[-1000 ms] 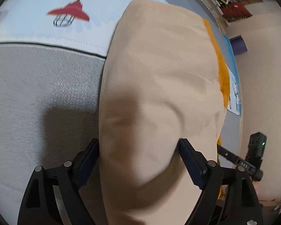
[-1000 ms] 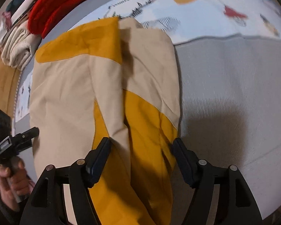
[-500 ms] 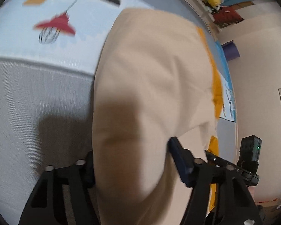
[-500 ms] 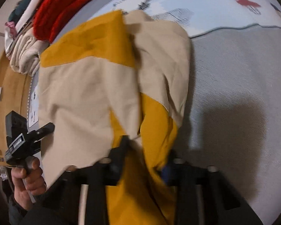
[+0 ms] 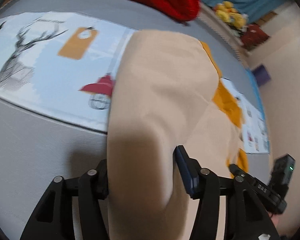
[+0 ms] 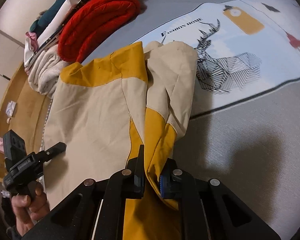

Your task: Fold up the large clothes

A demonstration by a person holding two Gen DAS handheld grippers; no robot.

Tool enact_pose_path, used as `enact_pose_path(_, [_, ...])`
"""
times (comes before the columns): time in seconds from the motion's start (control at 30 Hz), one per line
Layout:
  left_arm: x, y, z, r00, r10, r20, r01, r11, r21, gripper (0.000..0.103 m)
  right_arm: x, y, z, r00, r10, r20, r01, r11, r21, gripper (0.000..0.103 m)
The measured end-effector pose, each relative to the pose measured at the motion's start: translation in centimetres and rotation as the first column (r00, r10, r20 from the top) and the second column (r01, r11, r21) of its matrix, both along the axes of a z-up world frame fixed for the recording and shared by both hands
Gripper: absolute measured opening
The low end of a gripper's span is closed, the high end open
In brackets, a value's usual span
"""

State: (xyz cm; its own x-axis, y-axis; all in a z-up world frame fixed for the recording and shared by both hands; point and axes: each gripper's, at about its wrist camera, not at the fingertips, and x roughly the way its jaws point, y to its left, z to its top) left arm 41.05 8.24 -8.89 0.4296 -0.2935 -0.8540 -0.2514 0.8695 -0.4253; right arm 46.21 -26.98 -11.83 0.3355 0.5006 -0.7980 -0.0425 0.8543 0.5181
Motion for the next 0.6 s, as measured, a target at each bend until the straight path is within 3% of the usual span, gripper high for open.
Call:
enact_pose_path(0.17, [-1.1, 1.1, 2.3, 0.998, 0.017, 0.065, -0.02, 0.999, 0.047, 0.052, 0.7, 2.6, -0.4, 1.0, -0.009, -0.005, 0.008, 0.995, -0.099, 0.012])
enact_pose_path(0.3, [-1.5, -0.7, 4.4, 0.991, -0.106, 0.076, 0.1, 0.992, 0.077, 0.052, 0.2, 2.7, 0.4, 1.0, -0.017, 0.006, 0.017, 0.986, -0.165, 0.018])
enact_pose_path(0.4, [-2.7, -3.8, 5.3, 0.964, -0.261, 0.057, 0.25, 0.957, 0.149, 0.052, -0.4, 2.0, 1.8, 0.998, -0.044, 0.04, 0.053, 0.972, -0.231, 0.018])
enact_pose_path(0.5, [-4.7, -6.5, 5.4, 0.922, -0.387, -0.013, 0.376, 0.889, 0.26, 0.054, -1.8, 1.8, 4.3, 0.993, -0.026, 0.114, 0.053, 0.968, -0.245, 0.02])
enact_pose_path(0.6, [-6.1, -7.4, 4.7, 0.905, -0.419, -0.076, 0.421, 0.855, 0.301, 0.054, -3.7, 2.7, 6.7, 0.977, 0.054, 0.207, 0.012, 0.953, -0.303, 0.02])
